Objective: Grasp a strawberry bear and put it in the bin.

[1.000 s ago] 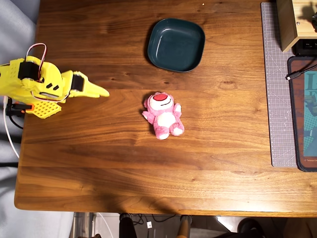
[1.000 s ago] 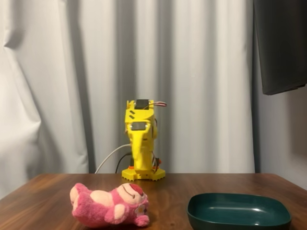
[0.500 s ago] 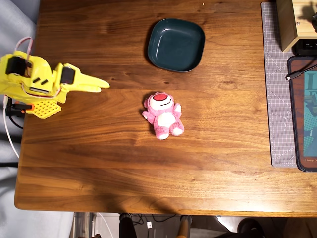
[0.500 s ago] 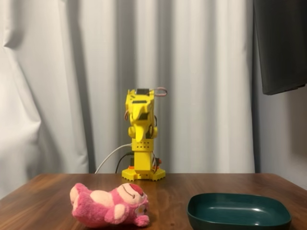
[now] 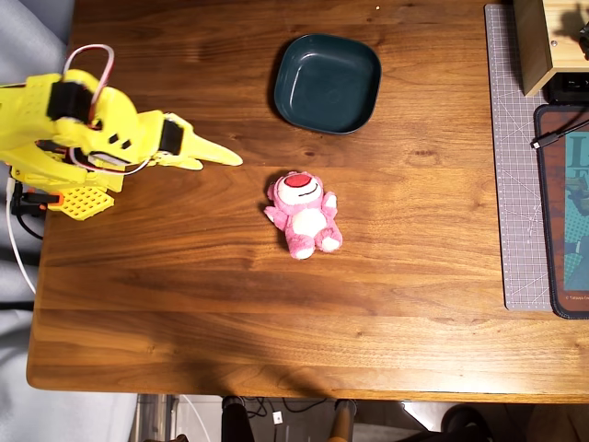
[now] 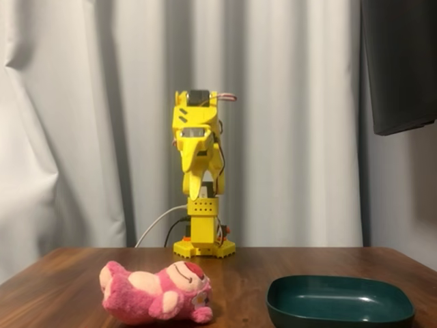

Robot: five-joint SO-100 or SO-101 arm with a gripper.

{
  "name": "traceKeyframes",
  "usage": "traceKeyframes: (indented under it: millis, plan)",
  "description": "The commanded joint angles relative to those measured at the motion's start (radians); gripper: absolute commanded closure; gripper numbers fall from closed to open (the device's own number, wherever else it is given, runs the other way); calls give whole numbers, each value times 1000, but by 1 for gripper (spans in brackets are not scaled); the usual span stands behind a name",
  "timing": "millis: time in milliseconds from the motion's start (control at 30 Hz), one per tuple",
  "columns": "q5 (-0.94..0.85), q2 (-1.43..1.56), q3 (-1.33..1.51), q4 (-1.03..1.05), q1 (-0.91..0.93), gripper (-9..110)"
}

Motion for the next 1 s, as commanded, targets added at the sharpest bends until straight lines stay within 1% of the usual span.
traceKeyframes:
  millis: [0, 233, 500, 700, 800, 967]
  plan:
    - [0, -207, -241, 97, 12, 66]
    - [2, -494, -528, 195, 9, 66]
    - [5, -753, -796, 233, -66, 63]
    - [5, -996, -1088, 310, -115, 62]
    - [5, -1066, -1158, 313, -129, 62]
    - [5, -1115, -1178, 328, -104, 61]
